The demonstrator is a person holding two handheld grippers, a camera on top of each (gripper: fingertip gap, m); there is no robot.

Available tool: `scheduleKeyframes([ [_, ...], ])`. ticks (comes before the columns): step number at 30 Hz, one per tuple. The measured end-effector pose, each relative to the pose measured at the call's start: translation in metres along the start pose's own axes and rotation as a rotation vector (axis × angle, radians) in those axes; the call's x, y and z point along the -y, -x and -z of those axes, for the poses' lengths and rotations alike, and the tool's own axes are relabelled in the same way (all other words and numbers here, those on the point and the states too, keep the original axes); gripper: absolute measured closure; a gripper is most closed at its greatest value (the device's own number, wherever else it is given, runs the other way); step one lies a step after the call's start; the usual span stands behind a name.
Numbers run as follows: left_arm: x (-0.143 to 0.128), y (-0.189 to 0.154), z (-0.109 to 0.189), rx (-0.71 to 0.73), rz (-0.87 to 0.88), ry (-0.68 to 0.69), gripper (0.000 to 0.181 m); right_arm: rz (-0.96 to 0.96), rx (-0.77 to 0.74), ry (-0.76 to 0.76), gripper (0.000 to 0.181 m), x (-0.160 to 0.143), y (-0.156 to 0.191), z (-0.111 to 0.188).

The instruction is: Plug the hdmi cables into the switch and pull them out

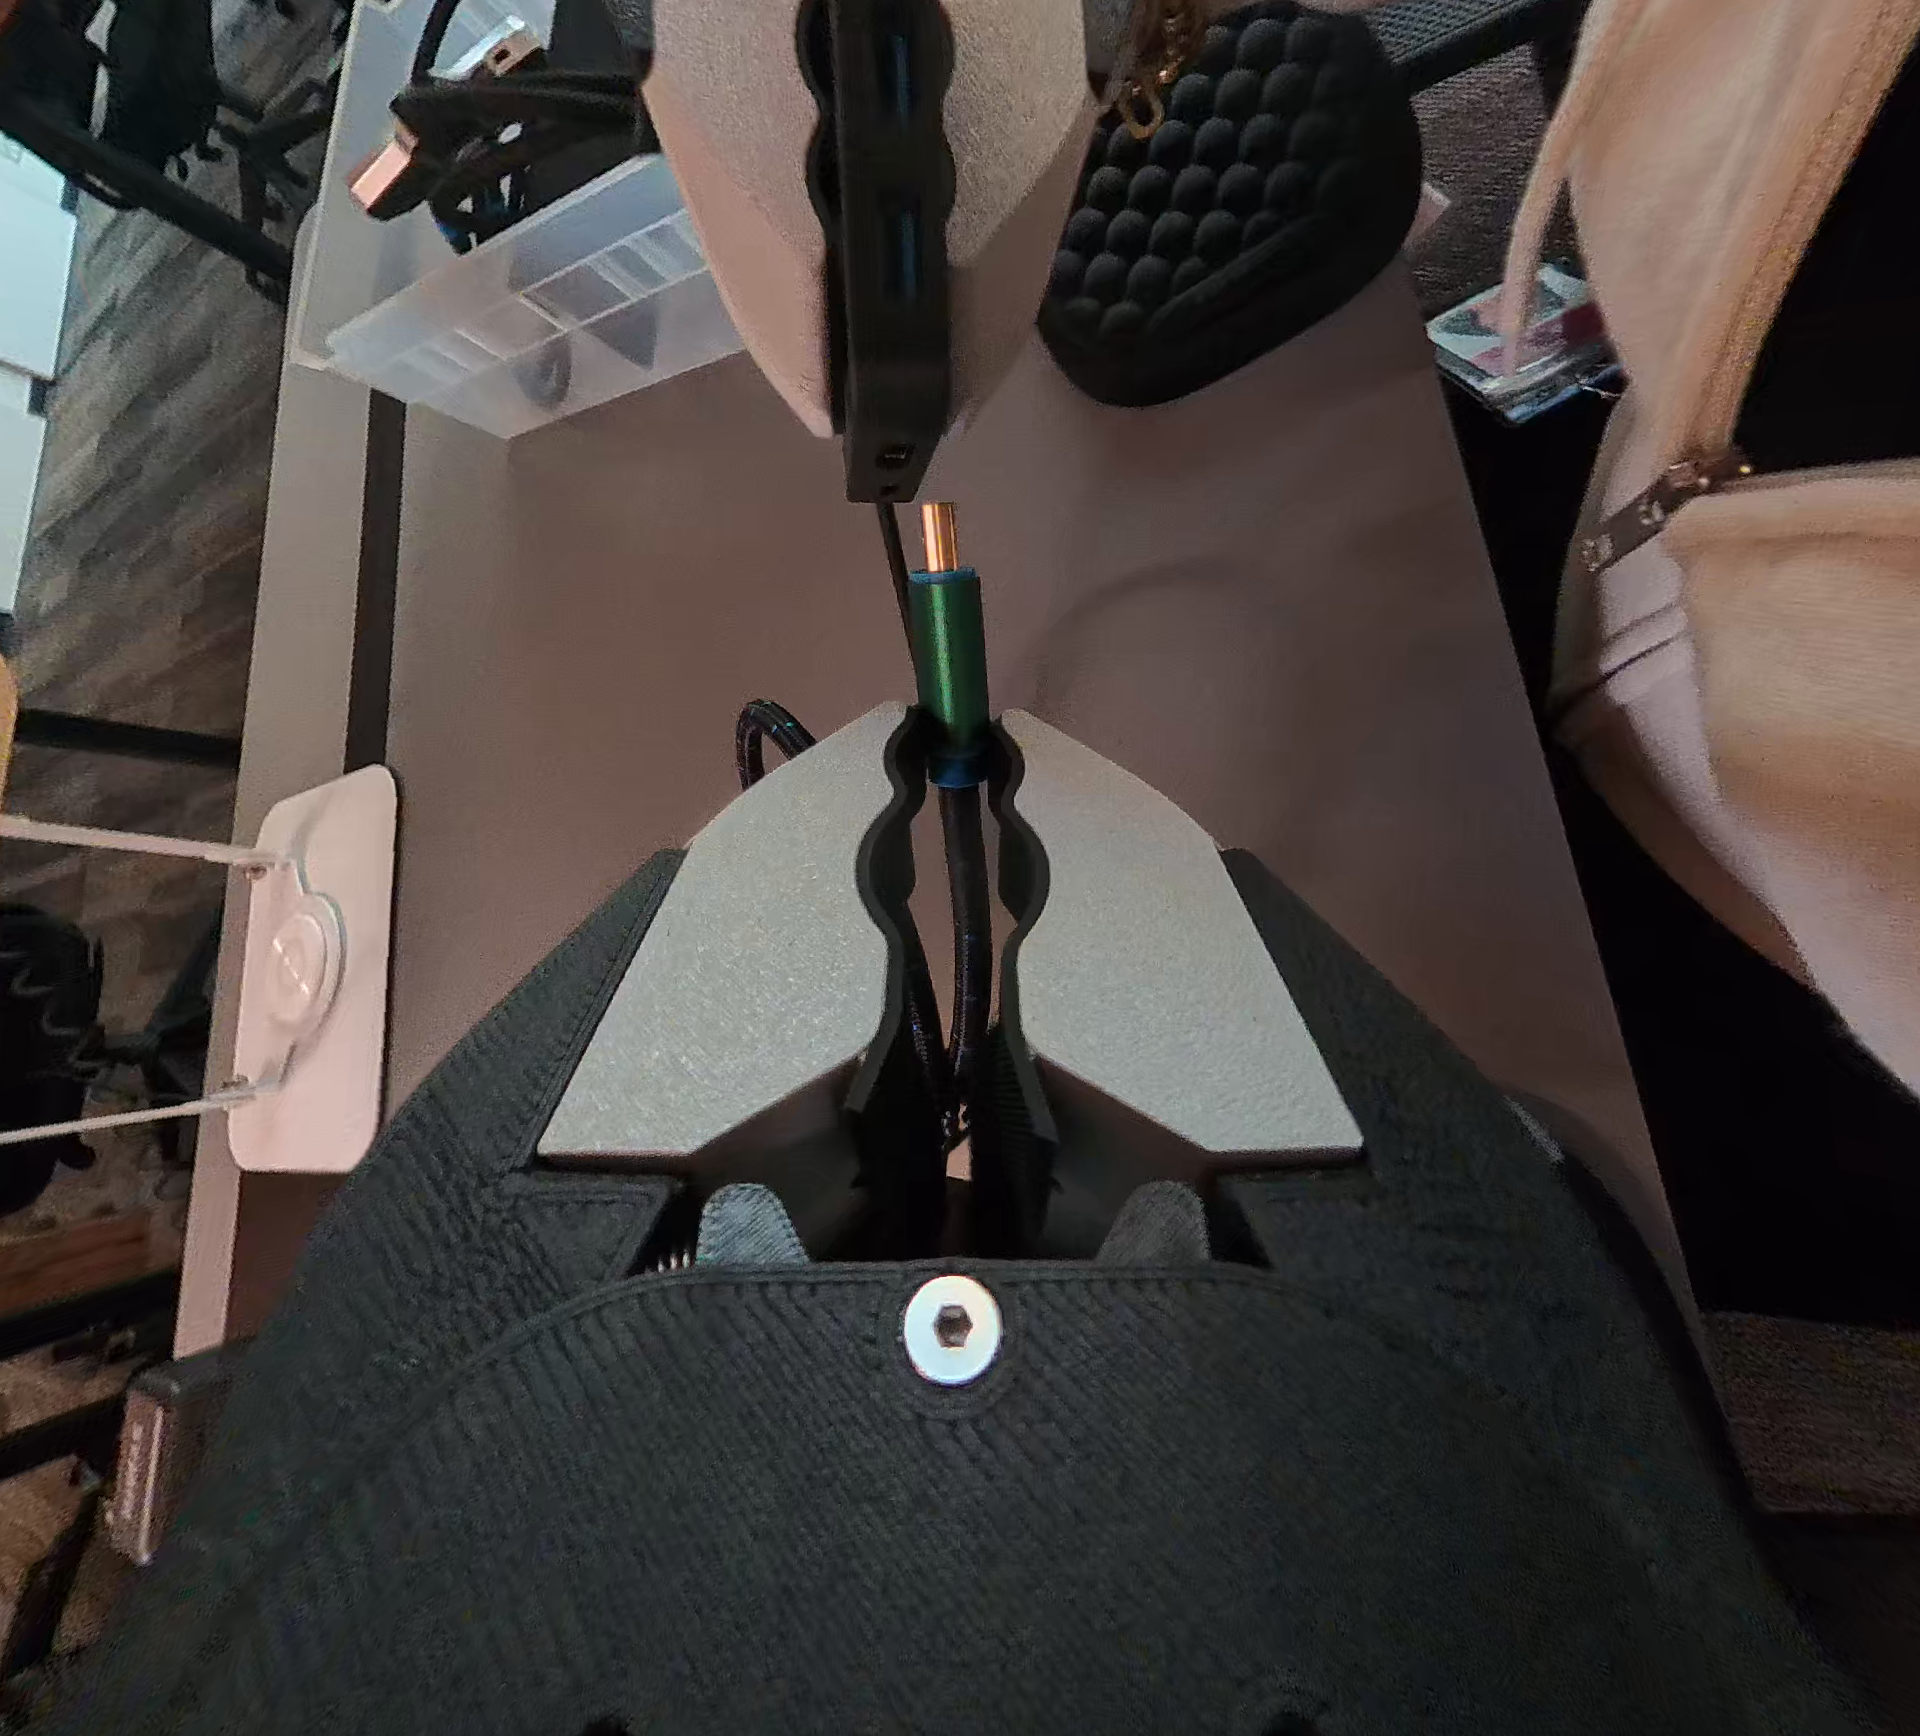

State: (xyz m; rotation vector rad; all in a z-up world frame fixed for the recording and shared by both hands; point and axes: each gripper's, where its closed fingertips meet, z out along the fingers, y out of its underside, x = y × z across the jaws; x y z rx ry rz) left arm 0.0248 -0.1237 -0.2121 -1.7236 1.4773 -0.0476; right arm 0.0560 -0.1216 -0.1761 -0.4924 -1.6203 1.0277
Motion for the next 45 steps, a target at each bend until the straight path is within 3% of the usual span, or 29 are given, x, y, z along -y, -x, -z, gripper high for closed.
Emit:
scheduleKeyframes([
  [5, -0.012, 0.006, -0.003, 0.045, 0.083, 0.045, 0.171, 0.026, -0.054, 0.220, 0.166, -0.028, -0.009, -0.003],
  [8, -0.015, 0.011, -0.003, 0.095, 0.091, 0.064, 0.170, 0.039, -0.065, 0.240, 0.167, -0.029, -0.010, -0.005],
  [11, -0.014, 0.013, 0.000, 0.128, 0.094, 0.057, 0.170, 0.050, -0.036, 0.051, 0.166, -0.003, -0.005, -0.001],
  [15, -0.006, 0.006, 0.008, 0.109, 0.144, -0.001, 0.170, -0.102, -0.042, -0.325, 0.167, 0.041, -0.022, 0.034],
  [19, 0.002, 0.003, 0.010, 0.095, 0.171, -0.050, 0.170, -0.130, -0.061, -0.418, 0.166, 0.052, -0.034, 0.050],
  [29, 0.010, 0.001, 0.008, 0.071, 0.176, -0.078, 0.170, -0.075, -0.027, -0.315, 0.167, 0.051, -0.028, 0.043],
  [33, 0.009, 0.001, 0.007, 0.064, 0.173, -0.060, 0.170, 0.011, 0.014, -0.110, 0.167, 0.032, -0.019, 0.026],
  [35, 0.008, 0.002, 0.007, 0.063, 0.164, -0.039, 0.170, 0.038, 0.041, -0.020, 0.167, 0.022, -0.013, 0.016],
  [45, -0.001, 0.014, 0.002, 0.228, -0.064, 0.134, 0.171, 0.171, 0.074, 0.129, 0.167, 0.005, -0.002, -0.008],
])
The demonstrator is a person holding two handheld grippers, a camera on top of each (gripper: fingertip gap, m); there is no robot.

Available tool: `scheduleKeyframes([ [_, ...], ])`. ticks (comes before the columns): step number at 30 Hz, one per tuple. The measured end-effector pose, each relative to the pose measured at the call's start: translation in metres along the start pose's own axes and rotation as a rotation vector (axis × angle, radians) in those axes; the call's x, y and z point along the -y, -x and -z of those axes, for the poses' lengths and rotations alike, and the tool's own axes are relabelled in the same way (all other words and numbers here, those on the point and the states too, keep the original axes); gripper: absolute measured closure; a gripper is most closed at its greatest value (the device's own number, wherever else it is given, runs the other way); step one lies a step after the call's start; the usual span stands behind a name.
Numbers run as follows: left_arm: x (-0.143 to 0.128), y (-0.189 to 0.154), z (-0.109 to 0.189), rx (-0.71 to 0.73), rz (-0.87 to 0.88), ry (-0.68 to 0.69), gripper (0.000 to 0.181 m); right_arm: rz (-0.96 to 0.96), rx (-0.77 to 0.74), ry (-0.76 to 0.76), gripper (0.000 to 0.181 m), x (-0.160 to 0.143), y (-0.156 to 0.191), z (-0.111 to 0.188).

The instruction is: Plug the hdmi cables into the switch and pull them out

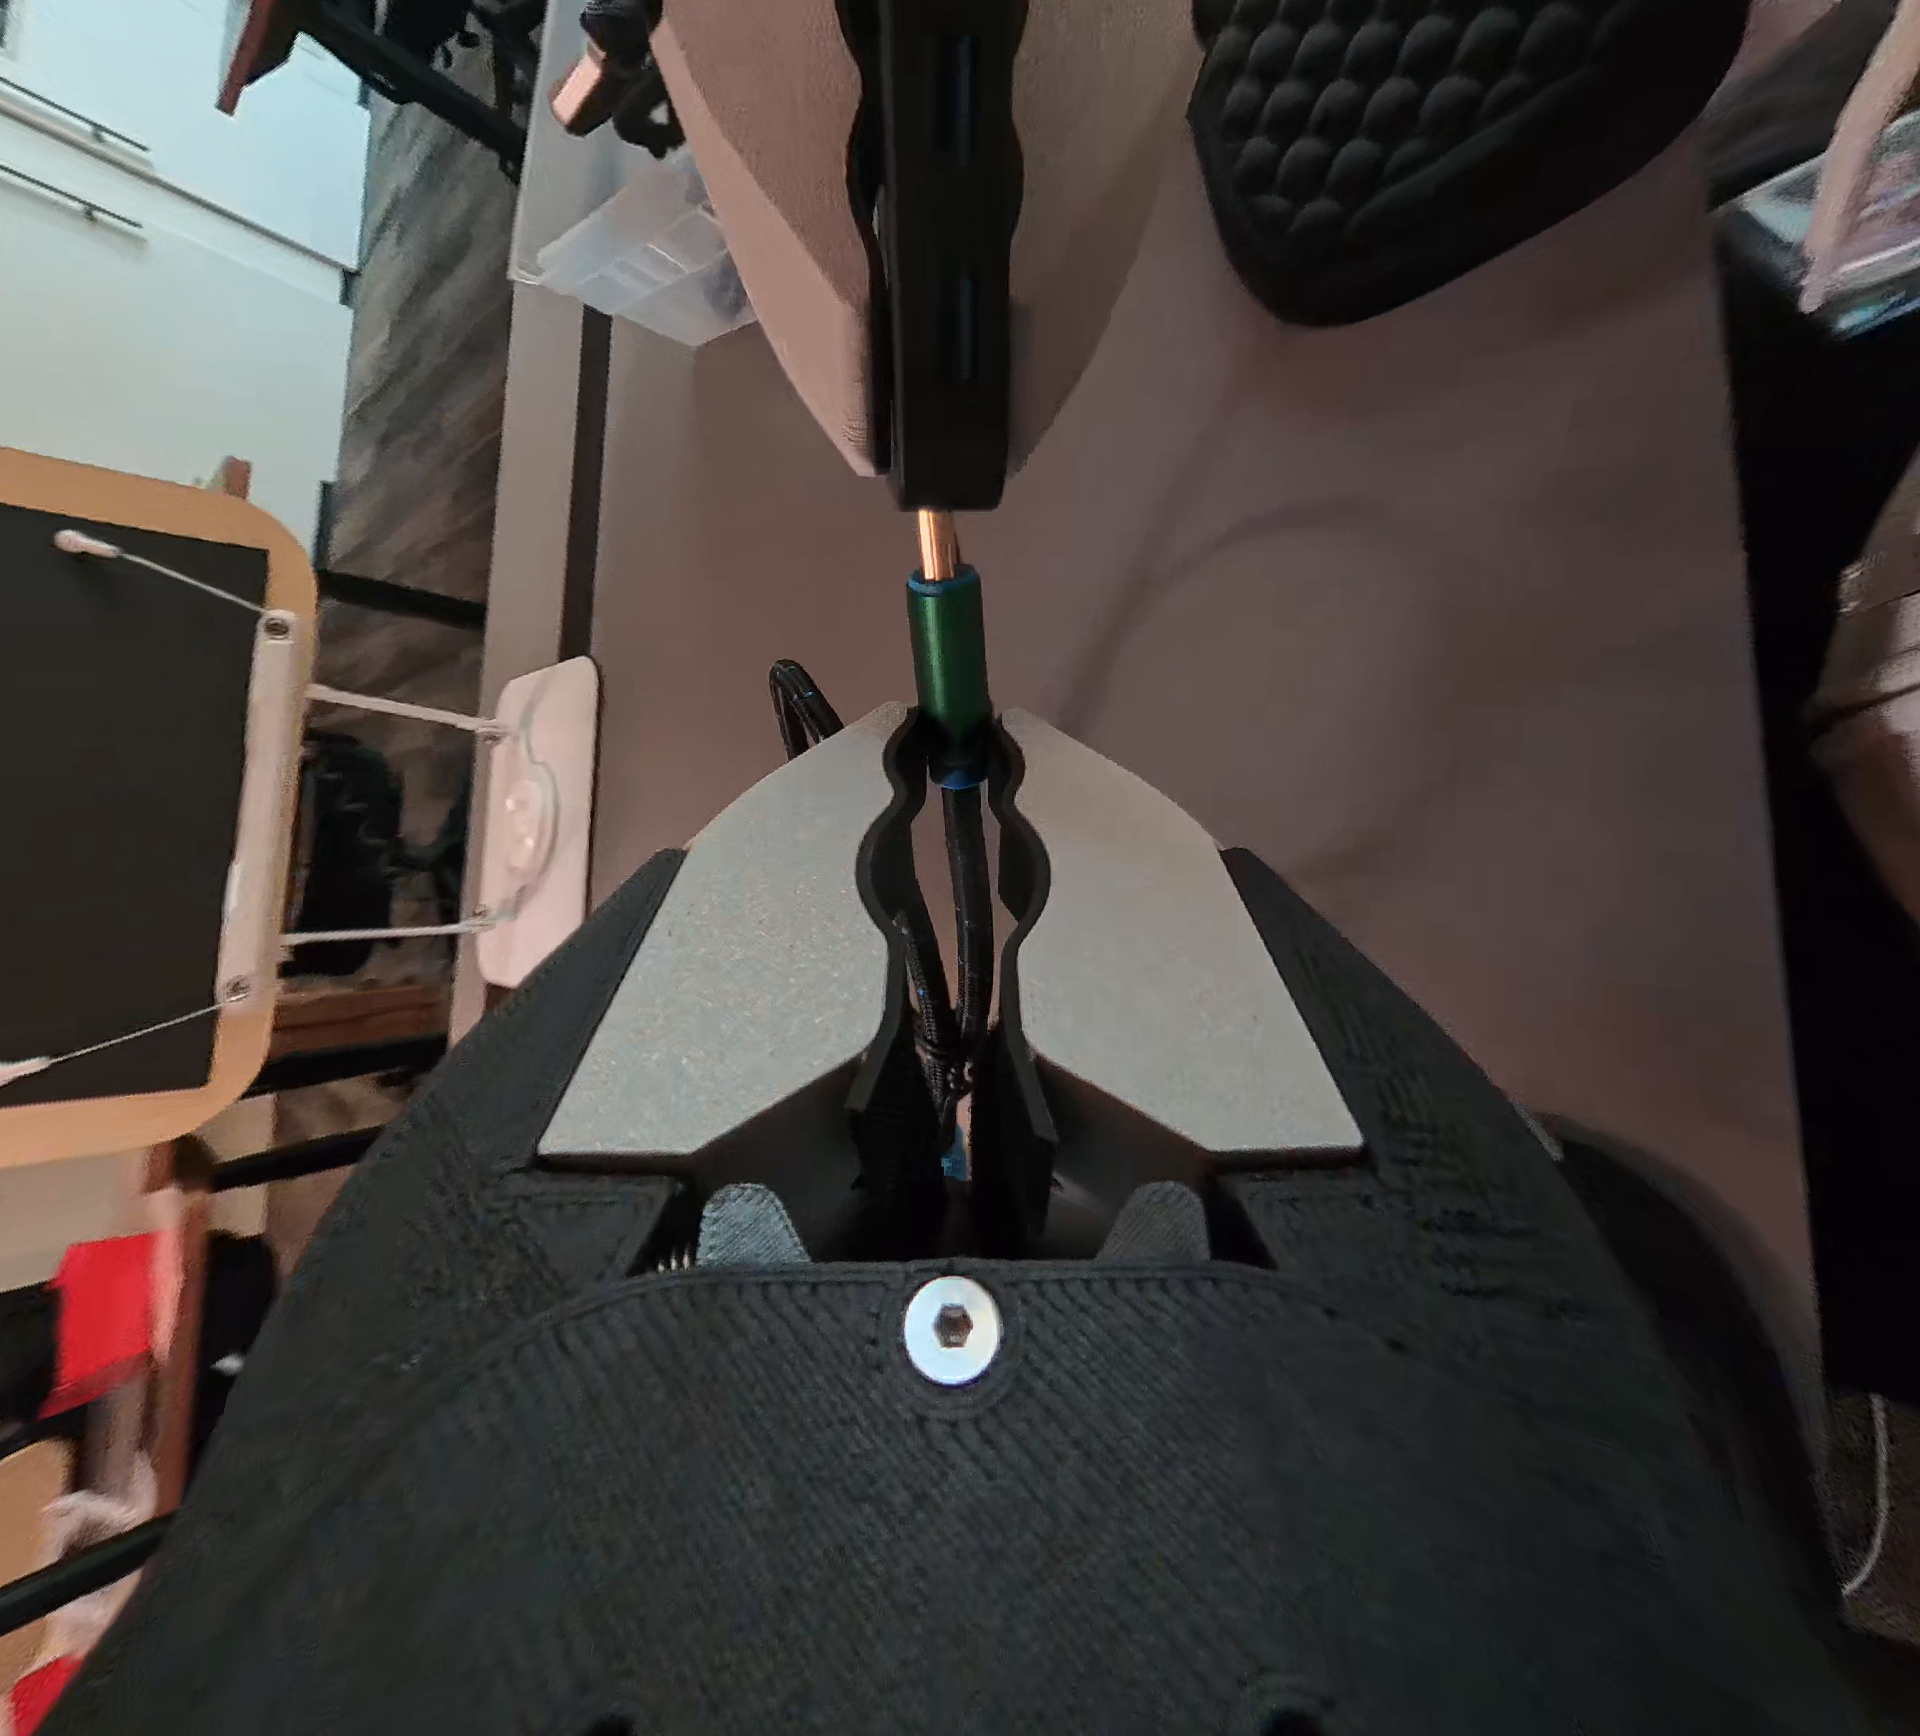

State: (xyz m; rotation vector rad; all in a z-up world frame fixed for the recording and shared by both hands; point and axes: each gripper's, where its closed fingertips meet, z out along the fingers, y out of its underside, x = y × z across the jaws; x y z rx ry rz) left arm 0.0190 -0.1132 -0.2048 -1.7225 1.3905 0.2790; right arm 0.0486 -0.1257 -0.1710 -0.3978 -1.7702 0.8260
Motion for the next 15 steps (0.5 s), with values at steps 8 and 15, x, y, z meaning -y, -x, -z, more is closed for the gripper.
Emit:
scheduleKeyframes([
  [8, 0.007, 0.006, -0.001, 0.055, -0.088, 0.040, 0.171, 0.057, -0.026, -0.034, 0.167, 0.002, -0.002, 0.005],
  [15, 0.015, 0.012, -0.009, 0.054, -0.132, 0.013, 0.171, 0.112, -0.081, -0.065, 0.167, -0.002, -0.005, 0.015],
])
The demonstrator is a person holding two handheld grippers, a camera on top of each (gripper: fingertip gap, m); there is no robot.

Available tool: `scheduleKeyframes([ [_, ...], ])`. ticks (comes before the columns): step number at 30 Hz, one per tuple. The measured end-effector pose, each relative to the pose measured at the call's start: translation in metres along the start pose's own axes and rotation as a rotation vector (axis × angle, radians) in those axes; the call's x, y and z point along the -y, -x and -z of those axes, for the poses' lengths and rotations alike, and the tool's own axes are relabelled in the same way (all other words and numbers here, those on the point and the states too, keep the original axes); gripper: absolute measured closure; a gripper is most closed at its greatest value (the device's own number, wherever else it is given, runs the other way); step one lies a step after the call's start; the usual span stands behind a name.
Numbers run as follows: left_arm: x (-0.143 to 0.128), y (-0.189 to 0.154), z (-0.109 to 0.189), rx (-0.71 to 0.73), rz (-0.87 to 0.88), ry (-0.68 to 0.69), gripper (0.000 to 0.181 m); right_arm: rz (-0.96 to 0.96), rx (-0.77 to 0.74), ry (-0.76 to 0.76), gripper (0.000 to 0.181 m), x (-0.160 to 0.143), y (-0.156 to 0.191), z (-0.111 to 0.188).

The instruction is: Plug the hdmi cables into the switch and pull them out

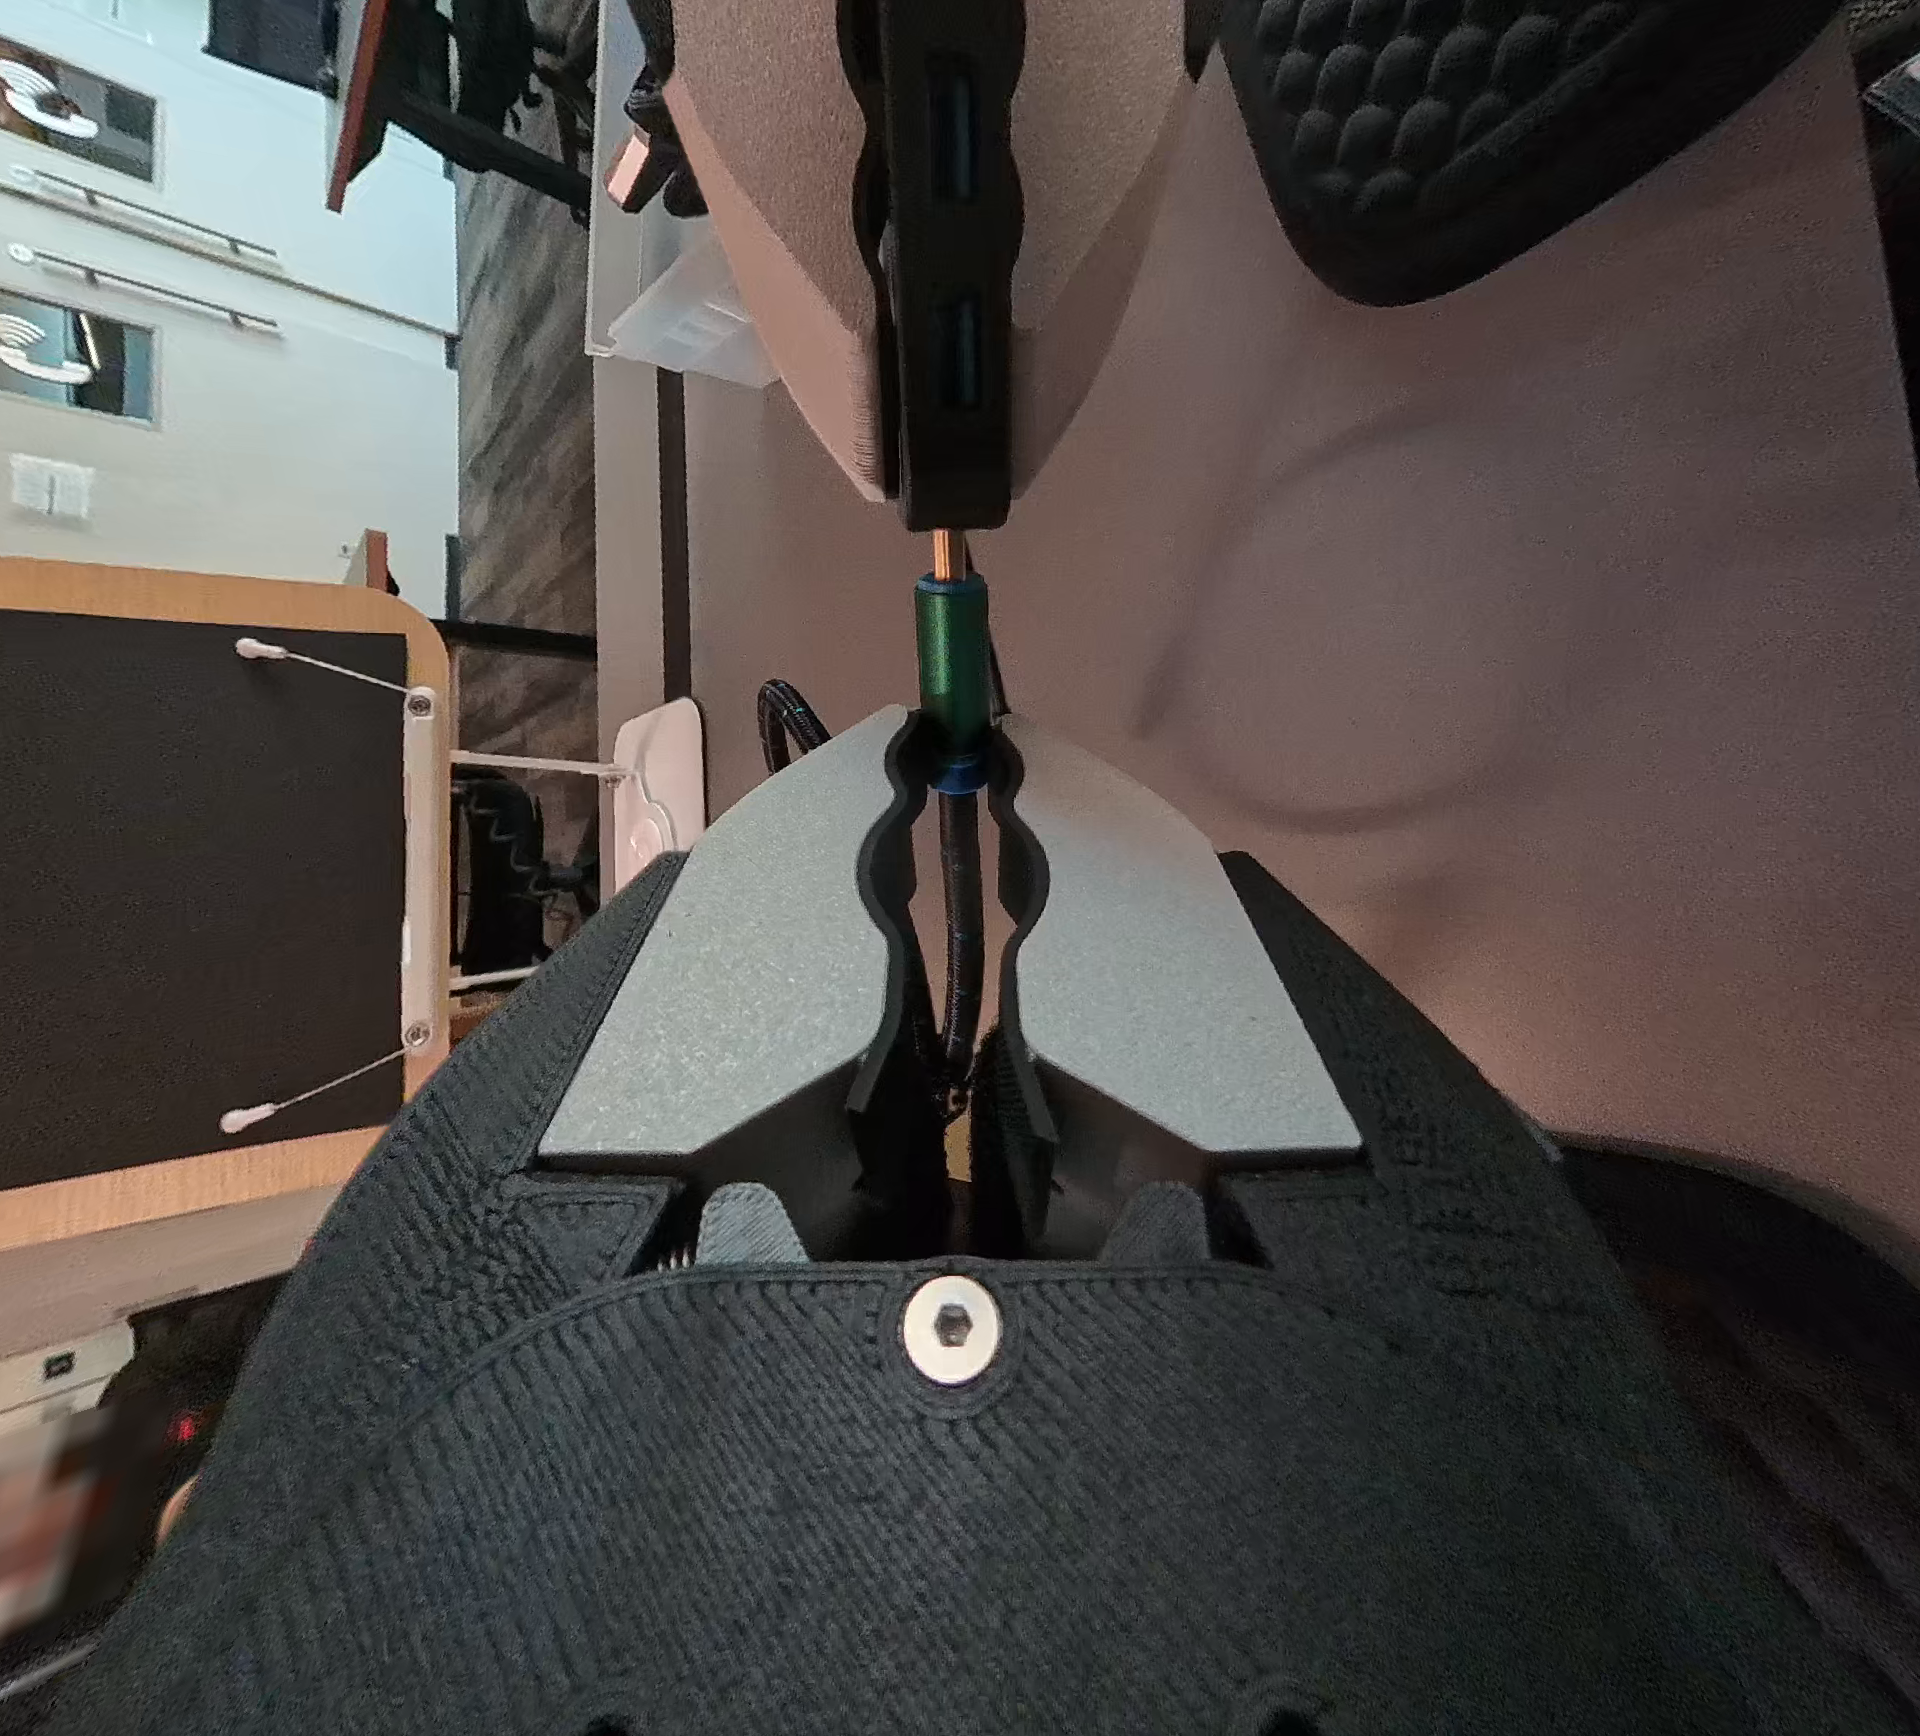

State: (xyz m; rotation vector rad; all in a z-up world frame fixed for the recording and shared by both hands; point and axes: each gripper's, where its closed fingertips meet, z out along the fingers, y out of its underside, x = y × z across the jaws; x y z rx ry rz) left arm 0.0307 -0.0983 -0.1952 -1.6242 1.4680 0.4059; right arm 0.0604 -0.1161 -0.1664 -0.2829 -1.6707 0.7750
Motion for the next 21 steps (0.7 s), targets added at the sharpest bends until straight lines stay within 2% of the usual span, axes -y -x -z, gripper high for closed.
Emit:
scheduleKeyframes([
  [7, -0.008, -0.007, -0.011, 0.033, -0.027, 0.072, 0.172, 0.046, 0.023, 0.106, 0.167, -0.010, 0.008, -0.002],
  [10, -0.009, -0.012, -0.016, 0.023, -0.018, 0.078, 0.173, 0.090, 0.067, 0.250, 0.167, -0.032, 0.013, -0.003],
  [11, 0.006, -0.017, -0.015, 0.002, 0.008, -0.005, 0.172, 0.106, 0.099, 0.356, 0.167, -0.051, 0.017, -0.001],
  [12, 0.039, -0.024, -0.010, -0.037, 0.059, -0.178, 0.170, 0.114, 0.133, 0.383, 0.168, -0.061, 0.026, -0.004],
  [13, 0.067, -0.030, -0.006, -0.069, 0.078, -0.298, 0.173, 0.086, 0.182, 0.268, 0.168, -0.049, 0.042, -0.017],
  [14, 0.067, -0.028, -0.012, -0.049, 0.025, -0.246, 0.172, 0.037, 0.203, 0.183, 0.166, -0.036, 0.051, -0.029],
  [16, 0.037, -0.014, -0.019, 0.004, 0.018, -0.138, 0.171, 0.051, 0.187, 0.272, 0.167, -0.052, 0.045, -0.031],
  [19, -0.014, -0.020, -0.025, -0.081, 0.139, -0.057, 0.170, -0.037, 0.129, 0.332, 0.167, -0.075, 0.031, -0.019],
  [21, -0.036, -0.020, -0.029, -0.050, 0.181, -0.083, 0.167, -0.059, 0.128, 0.397, 0.167, -0.092, 0.034, -0.019],
])
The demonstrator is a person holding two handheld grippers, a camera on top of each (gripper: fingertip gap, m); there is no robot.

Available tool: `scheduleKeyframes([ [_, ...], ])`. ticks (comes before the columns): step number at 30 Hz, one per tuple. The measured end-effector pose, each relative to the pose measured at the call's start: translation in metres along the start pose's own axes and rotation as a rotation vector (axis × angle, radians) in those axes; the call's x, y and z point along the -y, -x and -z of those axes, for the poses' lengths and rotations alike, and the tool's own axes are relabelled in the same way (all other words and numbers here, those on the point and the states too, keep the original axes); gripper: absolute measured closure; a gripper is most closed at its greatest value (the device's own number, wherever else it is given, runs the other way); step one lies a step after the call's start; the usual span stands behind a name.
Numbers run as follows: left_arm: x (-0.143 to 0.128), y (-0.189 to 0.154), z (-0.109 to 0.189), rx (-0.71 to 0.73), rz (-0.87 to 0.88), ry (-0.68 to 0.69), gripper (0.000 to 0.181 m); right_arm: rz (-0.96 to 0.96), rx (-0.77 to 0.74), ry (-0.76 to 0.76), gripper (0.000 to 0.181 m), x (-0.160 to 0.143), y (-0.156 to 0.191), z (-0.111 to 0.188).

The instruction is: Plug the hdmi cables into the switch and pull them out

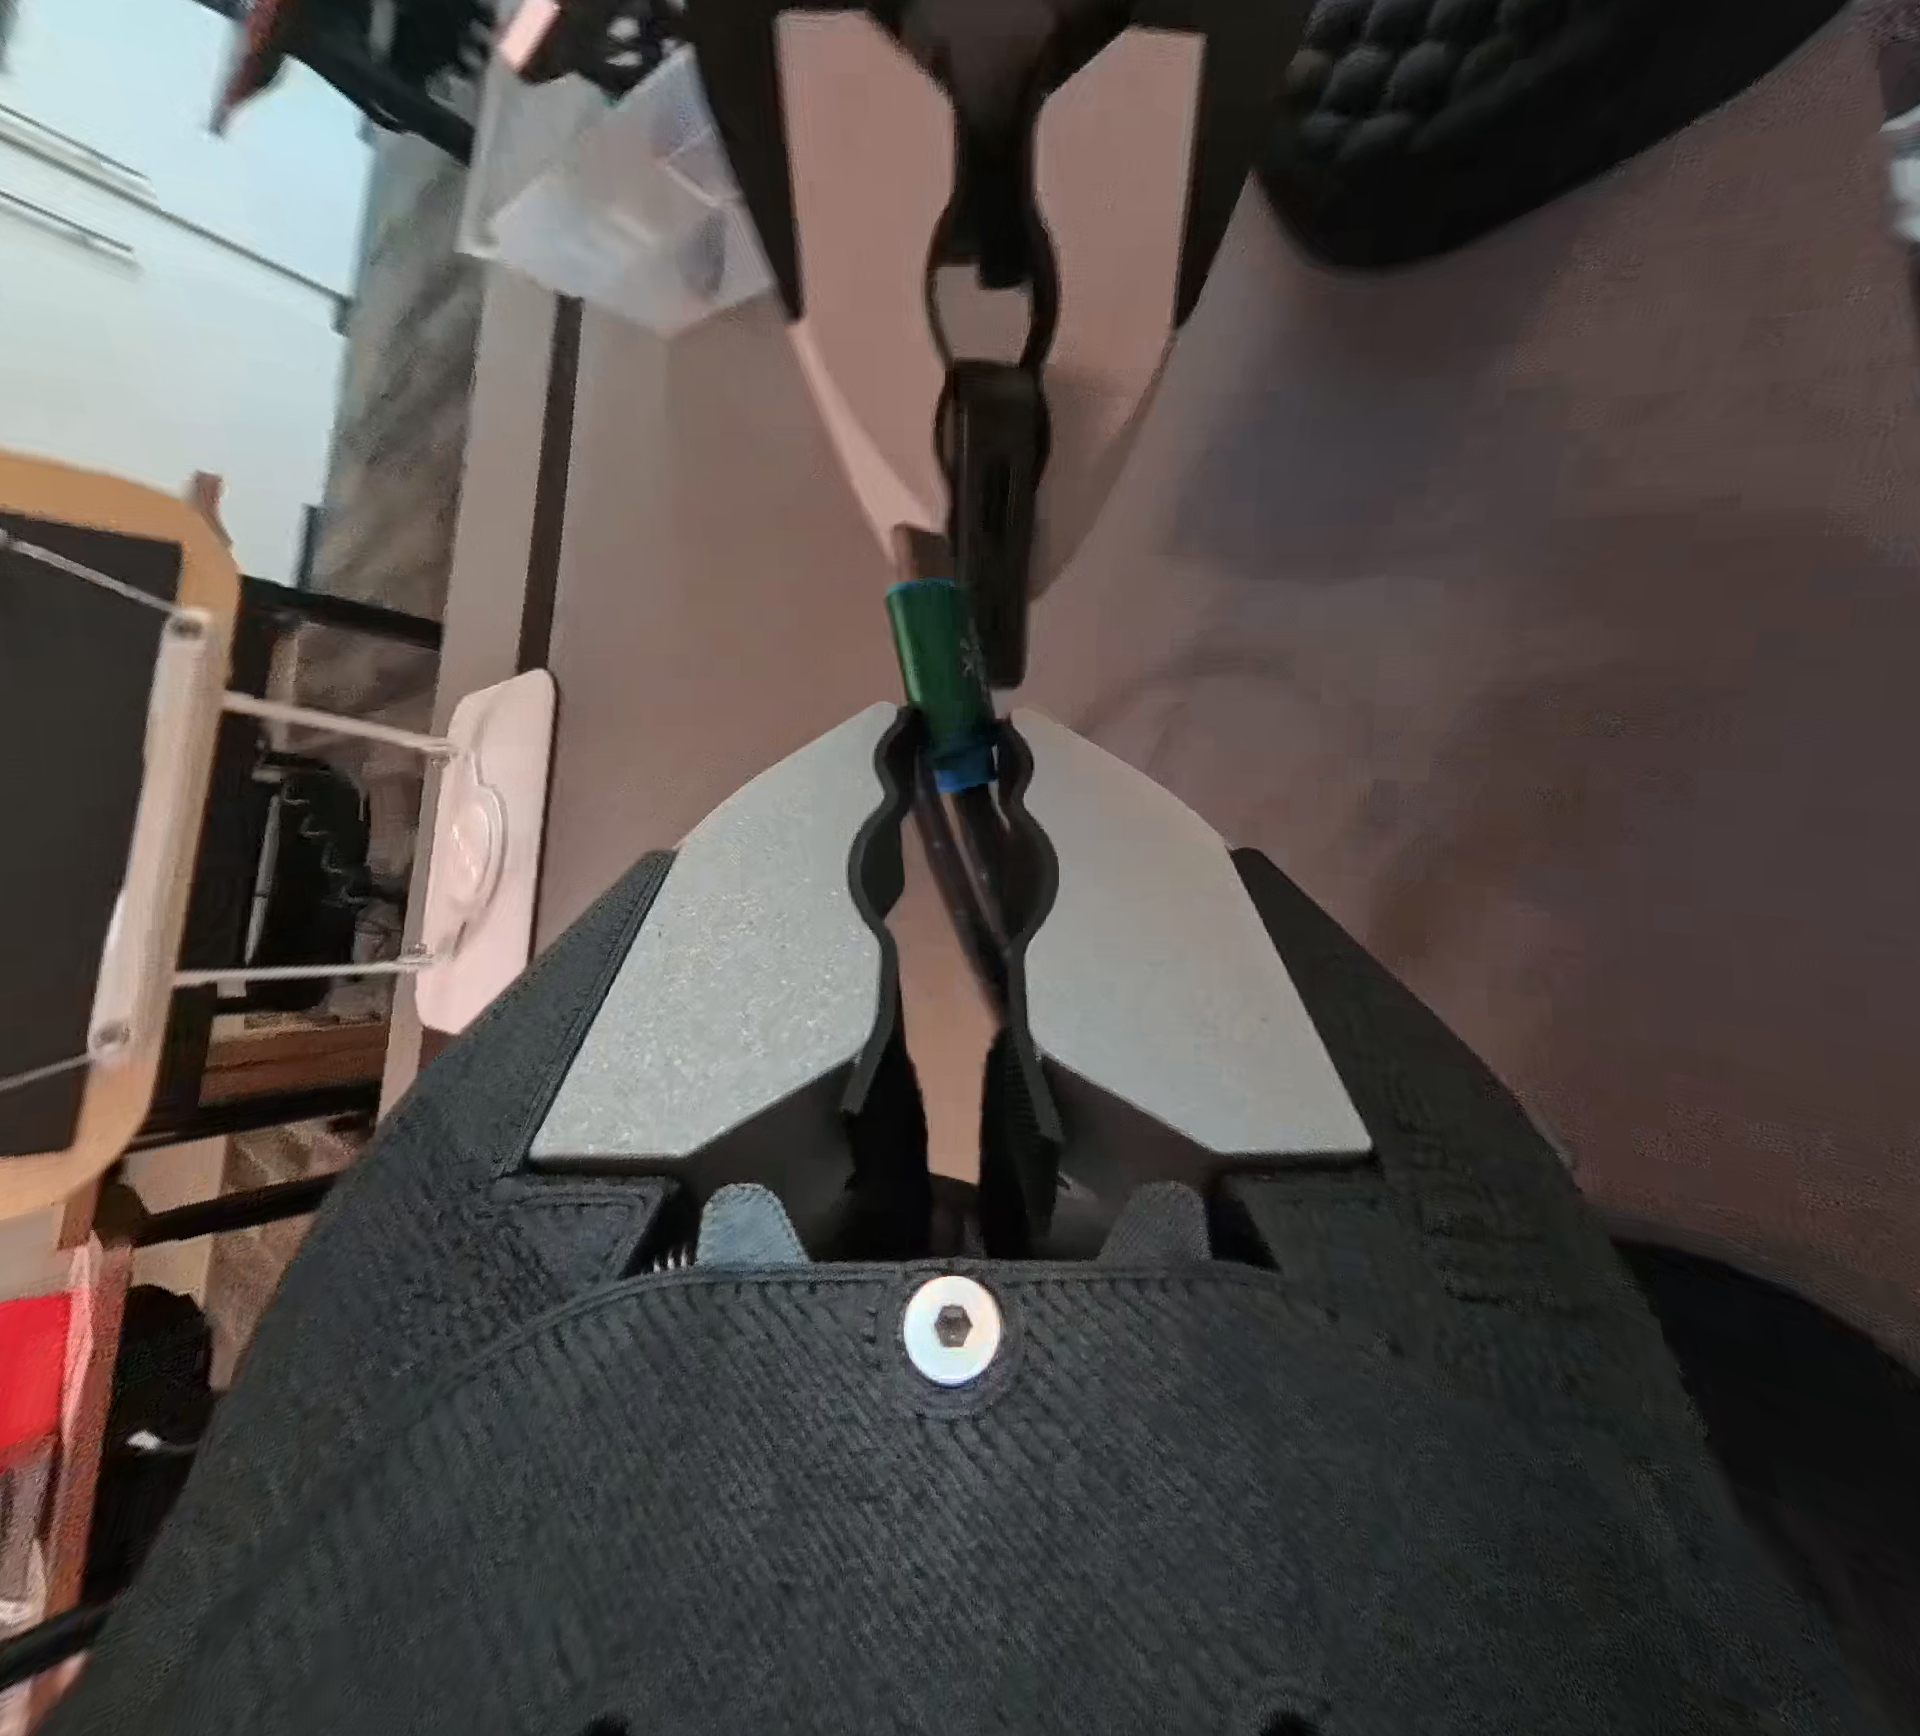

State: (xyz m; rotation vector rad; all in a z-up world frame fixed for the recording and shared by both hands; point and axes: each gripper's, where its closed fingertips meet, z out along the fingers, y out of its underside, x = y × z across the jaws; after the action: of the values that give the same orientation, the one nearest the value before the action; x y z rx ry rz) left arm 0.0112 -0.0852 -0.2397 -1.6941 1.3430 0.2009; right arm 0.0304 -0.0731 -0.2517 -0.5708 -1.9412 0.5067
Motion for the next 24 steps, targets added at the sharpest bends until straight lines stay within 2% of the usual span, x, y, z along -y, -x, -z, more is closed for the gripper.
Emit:
scheduleKeyframes([
  [3, -0.011, 0.002, 0.001, 0.007, 0.107, -0.100, 0.168, -0.051, -0.010, 0.002, 0.167, -0.004, 0.003, -0.008],
  [5, -0.022, 0.002, -0.002, 0.031, 0.124, -0.092, 0.170, -0.050, -0.014, 0.031, 0.167, -0.007, 0.003, -0.011],
  [9, -0.041, -0.004, -0.009, 0.053, 0.078, 0.057, 0.170, -0.015, -0.018, 0.167, 0.167, -0.021, 0.002, -0.010],
  [13, -0.043, -0.003, -0.015, 0.173, 0.028, 0.163, 0.170, 0.082, -0.152, 0.316, 0.167, -0.029, -0.015, -0.002],
  [18, -0.051, 0.001, -0.020, 0.272, 0.064, 0.246, 0.170, 0.072, -0.211, 0.365, 0.167, -0.030, -0.017, -0.003],
  [24, -0.048, -0.003, -0.029, 0.242, 0.092, 0.347, 0.170, 0.054, -0.247, 0.425, 0.167, -0.038, -0.016, -0.012],
])
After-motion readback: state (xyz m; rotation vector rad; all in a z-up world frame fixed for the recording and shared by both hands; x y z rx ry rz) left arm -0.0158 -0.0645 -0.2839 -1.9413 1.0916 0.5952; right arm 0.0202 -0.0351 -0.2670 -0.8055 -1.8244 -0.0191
